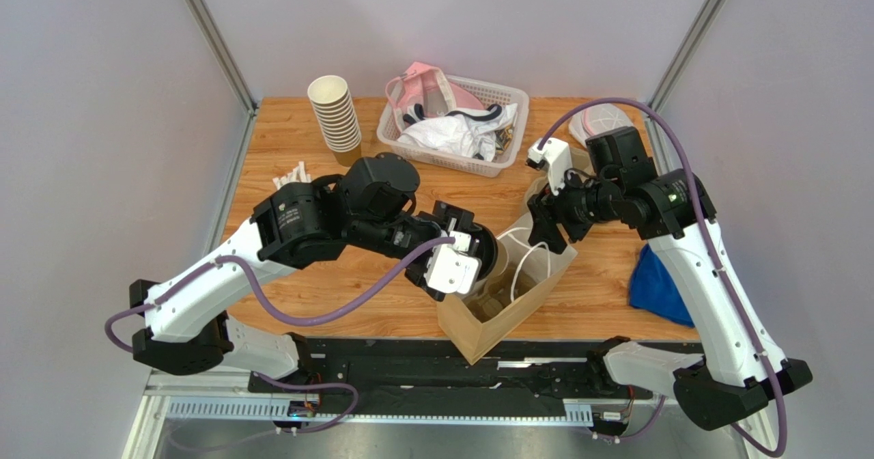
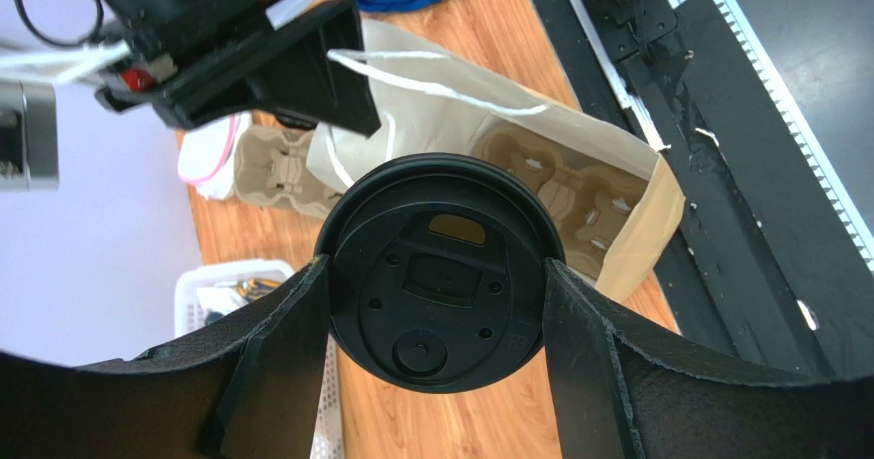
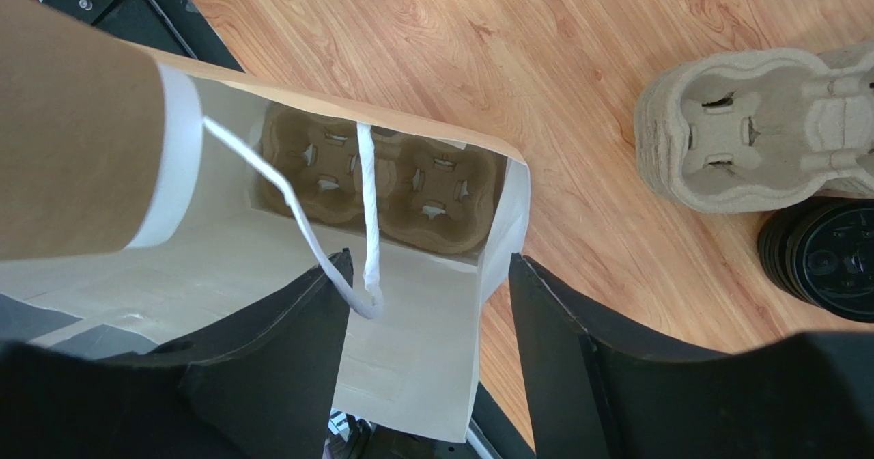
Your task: Pack the takeout coffee
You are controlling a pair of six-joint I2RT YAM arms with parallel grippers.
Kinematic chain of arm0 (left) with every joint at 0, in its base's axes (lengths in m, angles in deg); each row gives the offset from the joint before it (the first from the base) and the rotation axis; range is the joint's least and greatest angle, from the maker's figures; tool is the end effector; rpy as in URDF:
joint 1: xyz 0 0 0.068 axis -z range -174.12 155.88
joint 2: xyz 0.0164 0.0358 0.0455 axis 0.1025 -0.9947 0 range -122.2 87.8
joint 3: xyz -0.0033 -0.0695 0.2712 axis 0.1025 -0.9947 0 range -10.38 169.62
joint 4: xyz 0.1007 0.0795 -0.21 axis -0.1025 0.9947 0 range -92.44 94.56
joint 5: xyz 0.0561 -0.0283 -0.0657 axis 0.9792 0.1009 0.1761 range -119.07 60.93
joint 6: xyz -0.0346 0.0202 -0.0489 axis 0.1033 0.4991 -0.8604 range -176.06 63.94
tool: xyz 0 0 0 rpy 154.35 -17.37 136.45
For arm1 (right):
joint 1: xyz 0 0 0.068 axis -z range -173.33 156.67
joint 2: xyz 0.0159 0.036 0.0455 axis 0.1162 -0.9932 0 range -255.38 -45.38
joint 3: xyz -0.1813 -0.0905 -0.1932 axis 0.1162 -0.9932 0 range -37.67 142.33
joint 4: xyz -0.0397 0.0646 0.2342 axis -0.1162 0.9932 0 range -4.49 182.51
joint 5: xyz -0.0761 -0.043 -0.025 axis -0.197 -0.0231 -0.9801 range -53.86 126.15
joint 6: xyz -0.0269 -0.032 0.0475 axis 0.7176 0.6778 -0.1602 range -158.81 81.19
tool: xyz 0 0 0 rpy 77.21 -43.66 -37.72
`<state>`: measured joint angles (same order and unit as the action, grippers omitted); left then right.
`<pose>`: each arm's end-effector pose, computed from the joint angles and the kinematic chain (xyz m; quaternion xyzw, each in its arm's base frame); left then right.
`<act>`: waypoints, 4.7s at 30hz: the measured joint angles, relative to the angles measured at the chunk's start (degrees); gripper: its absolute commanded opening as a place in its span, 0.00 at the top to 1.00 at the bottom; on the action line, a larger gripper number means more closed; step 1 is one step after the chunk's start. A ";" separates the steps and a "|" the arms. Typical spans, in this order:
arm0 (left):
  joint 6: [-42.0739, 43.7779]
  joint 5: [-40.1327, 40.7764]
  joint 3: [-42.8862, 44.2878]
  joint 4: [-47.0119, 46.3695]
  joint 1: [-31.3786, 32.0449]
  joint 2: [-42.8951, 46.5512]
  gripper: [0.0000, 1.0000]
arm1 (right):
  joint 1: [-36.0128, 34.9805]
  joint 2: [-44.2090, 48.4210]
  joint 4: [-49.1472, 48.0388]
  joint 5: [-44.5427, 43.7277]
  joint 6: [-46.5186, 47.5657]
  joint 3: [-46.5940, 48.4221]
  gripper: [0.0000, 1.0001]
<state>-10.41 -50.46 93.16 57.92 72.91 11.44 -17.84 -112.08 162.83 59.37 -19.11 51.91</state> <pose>0.0742 -0.2203 0.4698 0.7683 0.4056 -0.2471 0.4291 0.1457 0.0875 0.4104 -0.4080 0.8410 0.2040 0.2908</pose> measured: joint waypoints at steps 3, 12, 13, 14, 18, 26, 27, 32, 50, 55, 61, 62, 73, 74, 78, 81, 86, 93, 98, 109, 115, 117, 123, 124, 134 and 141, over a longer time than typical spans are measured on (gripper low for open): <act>0.63 0.39 0.00 -0.11 1.11 0.00 0.75 | 0.09 -0.52 -0.02 -0.13 0.00 -0.17 0.31; 0.83 2.67 1.53 1.36 1.90 0.48 0.75 | 0.24 -0.63 0.22 1.40 0.04 2.84 0.00; 0.83 2.89 1.77 1.66 1.99 0.70 0.75 | 0.22 -0.59 0.20 1.86 0.04 3.58 0.00; 0.83 3.21 1.99 1.99 2.12 1.03 0.75 | 0.22 -0.52 0.22 2.27 0.04 4.28 0.00; 0.63 4.02 3.23 3.19 2.36 2.60 0.75 | 0.22 -0.26 0.20 3.56 0.11 7.23 0.00; -0.35 4.13 4.20 5.53 3.78 5.14 0.76 | 0.22 0.22 0.11 2.38 0.98 5.46 0.17; -0.33 4.13 4.22 5.53 3.89 5.07 0.76 | 0.22 0.22 0.02 1.73 1.16 4.48 0.18; 0.04 4.15 4.42 5.68 4.39 3.87 0.76 | 0.22 0.20 0.11 -1.20 2.25 0.26 0.17; 5.90 6.08 -2.54 -0.22 4.94 -0.04 0.77 | -0.33 -1.66 0.02 2.16 5.14 -2.97 1.00; 7.32 6.34 -3.56 -1.68 4.94 -0.39 0.78 | -2.16 -3.41 -0.02 3.89 7.15 -1.49 1.00; 8.90 7.21 -8.24 -4.37 4.94 -0.39 0.78 | -5.16 -2.93 0.02 4.76 8.35 -1.29 1.00; 8.98 7.41 -9.01 -4.52 4.94 -0.39 0.78 | -5.70 -2.78 0.02 4.81 8.39 -1.29 1.00; 9.14 7.76 -14.12 -7.19 4.94 -0.37 0.79 | -8.50 4.04 -0.11 5.75 5.95 -3.48 0.98; 9.09 7.37 -15.08 -7.48 4.94 -0.35 0.79 | -8.59 5.16 0.00 5.92 5.35 -4.59 0.97; 9.14 5.92 -18.88 -7.50 4.98 0.07 0.79 | -8.68 7.93 0.11 5.84 3.43 -8.13 0.66; 9.20 5.09 -20.33 -7.41 5.29 0.63 0.79 | -8.70 8.17 0.22 4.87 1.49 -8.26 0.21; 9.81 4.04 -20.41 -7.28 6.67 2.36 0.80 | -8.70 5.09 1.14 2.01 1.22 -3.61 0.05; 10.88 3.37 -20.50 -6.82 6.88 3.61 0.80 | -8.76 1.40 -1.27 2.23 7.78 2.40 0.00; 11.52 3.30 -20.57 -6.19 6.88 3.61 0.81 | -10.14 -1.20 -3.61 4.31 12.81 2.38 0.00; 11.50 3.65 -20.57 -4.90 6.88 3.61 0.82 | -15.61 -6.99 -8.22 5.68 20.87 0.42 0.22; 10.25 4.66 -20.81 -4.28 6.88 4.00 0.82 | -17.25 -7.37 -8.33 5.81 21.16 -2.40 0.76; 9.40 5.22 -20.81 -3.72 6.86 4.15 0.82 | -18.53 -7.34 -8.33 5.68 20.39 -3.67 1.00; 5.40 9.33 -21.03 -2.97 6.62 4.87 0.82 | -20.76 -6.97 -11.65 1.25 13.40 -4.35 1.00; 4.57 10.23 -21.31 -3.17 6.43 5.22 0.82 | -20.85 -6.73 -12.81 -0.59 11.52 -4.35 1.00; -2.40 21.16 -24.76 -7.50 5.18 11.37 0.82 | -22.32 -2.05 -19.34 -9.55 -0.98 -3.54 1.00; -8.46 25.66 -30.14 -11.72 5.18 15.91 0.83 | -29.86 -1.66 -21.24 -16.48 -5.97 -2.51 1.00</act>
<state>-18.87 -24.80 63.02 46.20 78.09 27.36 -47.70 -113.74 141.58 42.89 -25.08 49.40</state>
